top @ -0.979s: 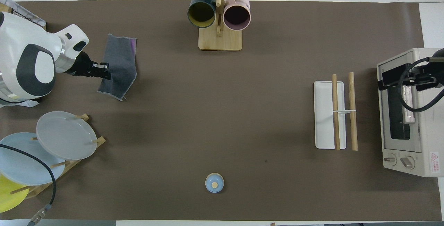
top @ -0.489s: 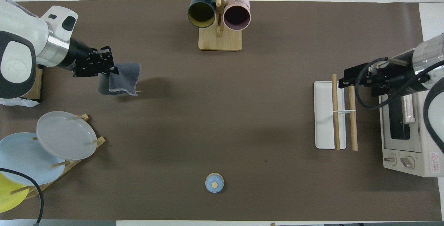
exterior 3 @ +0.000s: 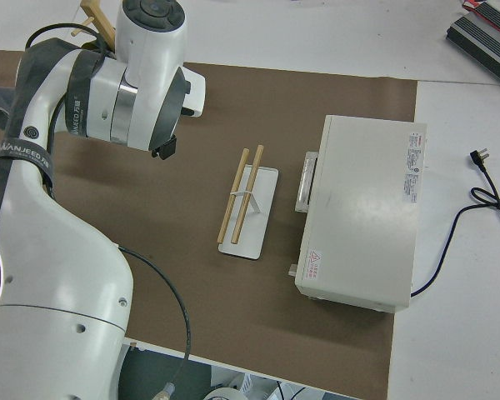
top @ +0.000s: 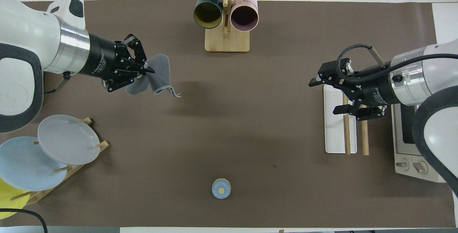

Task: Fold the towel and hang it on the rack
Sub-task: 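Carry the towel toward center with the left gripper while the right gripper approaches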

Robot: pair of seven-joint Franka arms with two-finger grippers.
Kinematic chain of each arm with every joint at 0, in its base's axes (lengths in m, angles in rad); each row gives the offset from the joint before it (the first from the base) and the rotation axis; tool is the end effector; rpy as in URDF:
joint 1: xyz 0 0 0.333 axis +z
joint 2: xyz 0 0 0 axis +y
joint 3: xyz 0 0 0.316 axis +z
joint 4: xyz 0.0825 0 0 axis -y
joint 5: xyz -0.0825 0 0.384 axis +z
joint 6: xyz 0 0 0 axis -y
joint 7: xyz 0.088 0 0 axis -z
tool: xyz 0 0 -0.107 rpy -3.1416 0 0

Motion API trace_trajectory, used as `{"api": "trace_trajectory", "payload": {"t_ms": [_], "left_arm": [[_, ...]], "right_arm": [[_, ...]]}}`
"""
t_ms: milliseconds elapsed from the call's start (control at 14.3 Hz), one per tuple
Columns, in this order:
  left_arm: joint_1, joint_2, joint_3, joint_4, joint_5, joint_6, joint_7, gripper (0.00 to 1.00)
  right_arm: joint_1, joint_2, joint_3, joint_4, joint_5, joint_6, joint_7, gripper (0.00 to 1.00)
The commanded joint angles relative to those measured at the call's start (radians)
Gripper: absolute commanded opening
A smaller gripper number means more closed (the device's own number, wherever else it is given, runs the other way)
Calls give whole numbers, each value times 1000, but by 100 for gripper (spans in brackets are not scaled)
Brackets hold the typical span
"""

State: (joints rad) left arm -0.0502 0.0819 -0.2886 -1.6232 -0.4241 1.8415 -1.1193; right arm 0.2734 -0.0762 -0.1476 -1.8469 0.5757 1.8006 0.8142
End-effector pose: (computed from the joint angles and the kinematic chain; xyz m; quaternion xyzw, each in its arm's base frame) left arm 0.5586 -0.2247 0.5872 0.8832 0.4100 -0.0943 0.2075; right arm 0.5352 0.1114 0.5680 -0.8806 0.3800 0.1160 0.2582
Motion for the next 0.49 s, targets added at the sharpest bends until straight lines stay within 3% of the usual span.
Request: {"api": "trace_trajectory", "payload": {"t_ms": [0,280,419], "left_arm": [[-2,-17,-68,-23,-33,91,-266,0],[-2,-22,-158,-33,-97,228,-486,0],[-2,-31,-185,-40,-131,277,-568,0]], "right_arm": [[42,-25,2,-34,149,98,275,100],[124,-17,2,-35,291,230,564,100],[170,-19,2,-46,296,278,617,100]]}}
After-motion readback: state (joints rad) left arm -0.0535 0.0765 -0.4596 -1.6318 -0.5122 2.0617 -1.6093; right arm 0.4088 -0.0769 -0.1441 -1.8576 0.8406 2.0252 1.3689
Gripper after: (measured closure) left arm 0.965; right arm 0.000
